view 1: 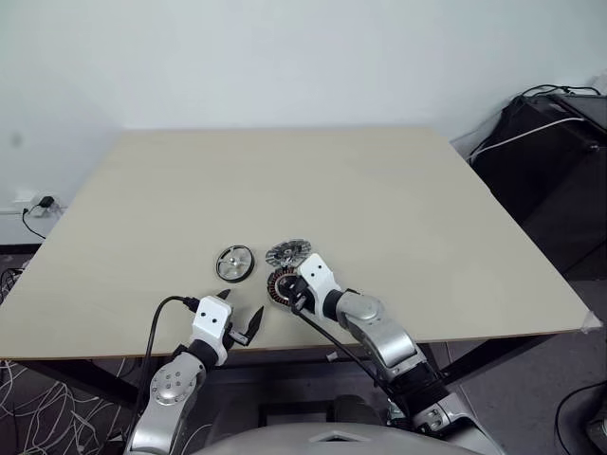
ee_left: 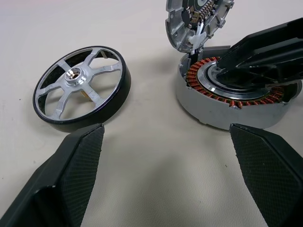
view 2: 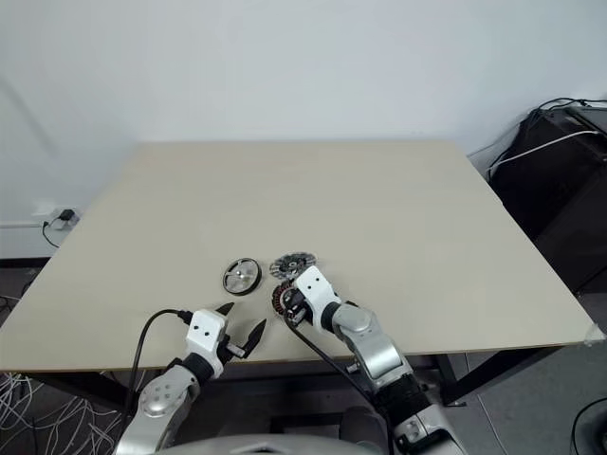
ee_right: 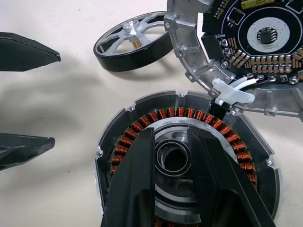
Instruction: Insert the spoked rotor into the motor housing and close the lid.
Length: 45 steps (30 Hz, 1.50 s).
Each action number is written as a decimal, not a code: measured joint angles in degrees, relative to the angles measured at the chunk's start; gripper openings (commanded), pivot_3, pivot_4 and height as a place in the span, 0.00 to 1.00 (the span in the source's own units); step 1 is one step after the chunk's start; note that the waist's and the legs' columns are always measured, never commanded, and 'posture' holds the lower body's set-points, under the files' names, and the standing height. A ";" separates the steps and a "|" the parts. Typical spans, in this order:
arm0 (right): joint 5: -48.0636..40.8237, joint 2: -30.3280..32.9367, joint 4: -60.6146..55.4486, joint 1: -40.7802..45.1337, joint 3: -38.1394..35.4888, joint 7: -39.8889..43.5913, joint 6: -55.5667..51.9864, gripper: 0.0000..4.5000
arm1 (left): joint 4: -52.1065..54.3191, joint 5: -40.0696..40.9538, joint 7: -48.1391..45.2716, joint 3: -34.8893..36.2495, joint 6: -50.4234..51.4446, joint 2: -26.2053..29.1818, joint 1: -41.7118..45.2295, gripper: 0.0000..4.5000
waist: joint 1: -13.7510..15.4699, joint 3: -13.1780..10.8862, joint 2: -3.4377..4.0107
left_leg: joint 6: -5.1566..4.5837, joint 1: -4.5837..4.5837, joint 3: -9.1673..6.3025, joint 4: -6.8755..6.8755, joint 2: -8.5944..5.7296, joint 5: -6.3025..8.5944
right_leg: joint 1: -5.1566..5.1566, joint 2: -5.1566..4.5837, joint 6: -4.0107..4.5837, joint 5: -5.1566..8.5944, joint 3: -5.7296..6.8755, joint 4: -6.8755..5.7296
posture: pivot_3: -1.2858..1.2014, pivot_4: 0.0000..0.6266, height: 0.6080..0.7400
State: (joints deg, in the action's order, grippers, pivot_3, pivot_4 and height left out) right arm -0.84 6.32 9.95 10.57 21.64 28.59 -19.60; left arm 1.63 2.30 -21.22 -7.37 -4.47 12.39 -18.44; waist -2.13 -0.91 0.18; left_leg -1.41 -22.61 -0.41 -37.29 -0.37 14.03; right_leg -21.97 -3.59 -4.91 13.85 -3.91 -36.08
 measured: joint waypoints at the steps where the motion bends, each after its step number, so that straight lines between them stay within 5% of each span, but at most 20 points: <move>1: 0.00 -0.06 0.50 0.13 0.00 0.00 0.29 0.15 | 0.00 0.00 0.00 0.00 0.00 0.00 0.00 1.00 | -0.01 0.00 0.00 | 0.01 0.00 0.00 0.00 0.00 0.00 | 0.00 0.00 0.00 0.00 0.00 0.00 | 0.52 0.00 1.00; 5: -0.01 -0.28 1.69 0.84 -0.19 0.00 0.80 0.15 | 0.00 0.00 0.01 0.00 0.00 0.00 -0.01 1.00 | -0.02 0.00 0.00 | 0.00 0.01 0.00 0.00 -0.01 0.00 | 0.01 0.00 0.00 0.00 0.00 0.00 | 0.52 0.00 1.00; 12: -0.68 0.47 0.79 0.44 -0.90 1.01 0.75 0.66 | 0.00 -0.01 0.03 -0.02 0.01 -0.06 -0.03 1.00 | 0.02 0.00 0.00 | -0.01 -0.01 0.00 0.00 0.00 -0.01 | 0.00 0.00 0.00 0.00 0.00 0.01 | 0.52 0.00 1.00; 15: -3.16 1.86 -4.50 -2.08 -1.28 3.76 -0.12 0.57 | 0.01 -0.01 0.04 -0.02 0.02 -0.07 -0.07 1.00 | 0.03 -0.02 0.02 | -0.04 -0.04 -0.01 0.01 0.01 -0.02 | -0.02 0.00 0.00 0.01 0.00 0.01 | 0.52 0.00 1.00; 23: -5.19 3.63 -15.12 -3.94 -0.85 5.13 -5.41 0.01 | 0.01 -0.01 0.00 -0.02 0.02 -0.12 -0.05 1.00 | 0.06 -0.01 -0.01 | 0.13 -0.01 -0.01 -0.01 0.08 0.08 | -0.01 0.01 -0.13 0.08 0.01 0.00 | 0.52 0.00 1.00; 45: 1.81 -1.17 -8.93 1.63 4.97 -3.45 -13.18 0.01 | -0.01 0.01 -0.05 -0.03 0.02 -0.12 0.22 1.00 | 0.01 -0.01 -0.03 | 0.13 -0.03 -0.02 0.00 0.01 0.08 | -0.04 0.01 0.00 0.00 0.02 0.01 | 0.52 0.00 1.00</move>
State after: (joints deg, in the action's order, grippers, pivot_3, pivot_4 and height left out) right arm 0.97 5.15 1.02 12.21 26.61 25.13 -32.78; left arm 1.62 2.31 -21.26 -7.40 -4.45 12.27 -18.22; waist -2.12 -0.91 0.15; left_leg -1.28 -22.65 -0.43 -37.29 -0.37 14.10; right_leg -22.01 -3.58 -4.91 13.85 -3.89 -36.07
